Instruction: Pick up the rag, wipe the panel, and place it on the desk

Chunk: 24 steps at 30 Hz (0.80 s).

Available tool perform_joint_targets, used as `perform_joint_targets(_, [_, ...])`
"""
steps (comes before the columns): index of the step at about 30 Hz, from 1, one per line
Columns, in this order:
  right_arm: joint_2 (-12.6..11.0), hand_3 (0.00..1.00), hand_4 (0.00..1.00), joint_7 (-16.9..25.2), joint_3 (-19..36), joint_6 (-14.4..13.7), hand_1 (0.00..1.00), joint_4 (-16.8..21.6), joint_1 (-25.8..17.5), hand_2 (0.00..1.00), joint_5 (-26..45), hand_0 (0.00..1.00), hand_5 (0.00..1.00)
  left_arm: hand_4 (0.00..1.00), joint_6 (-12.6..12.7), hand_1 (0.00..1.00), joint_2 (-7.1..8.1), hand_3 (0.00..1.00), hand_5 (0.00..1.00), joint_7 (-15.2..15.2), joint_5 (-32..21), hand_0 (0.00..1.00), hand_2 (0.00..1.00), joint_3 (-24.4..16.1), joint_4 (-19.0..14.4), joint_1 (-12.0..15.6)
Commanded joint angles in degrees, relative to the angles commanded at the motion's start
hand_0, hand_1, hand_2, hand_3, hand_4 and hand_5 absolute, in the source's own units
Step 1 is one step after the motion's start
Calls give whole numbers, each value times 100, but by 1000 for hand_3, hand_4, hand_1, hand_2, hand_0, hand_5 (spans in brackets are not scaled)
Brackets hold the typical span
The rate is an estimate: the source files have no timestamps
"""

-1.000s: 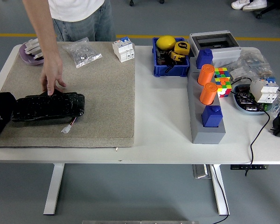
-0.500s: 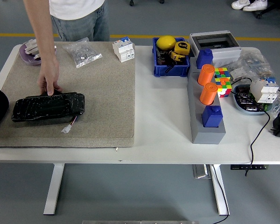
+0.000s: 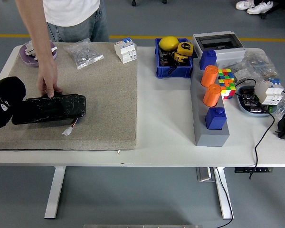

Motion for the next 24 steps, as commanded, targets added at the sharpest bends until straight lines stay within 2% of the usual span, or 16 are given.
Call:
perform_joint_targets(11, [-4,753,998,6,30,-1,561,1,-7,716,2,729,601,47,-7,102,7,422,2,54,56,189,540,171,121,-19])
perform_joint_targets(24, [-10,753,998,9,56,-3,562,6,-2,715,-10,729,605,68,-49,107,-40,429,2,174,80,189,538,503,-325,-2])
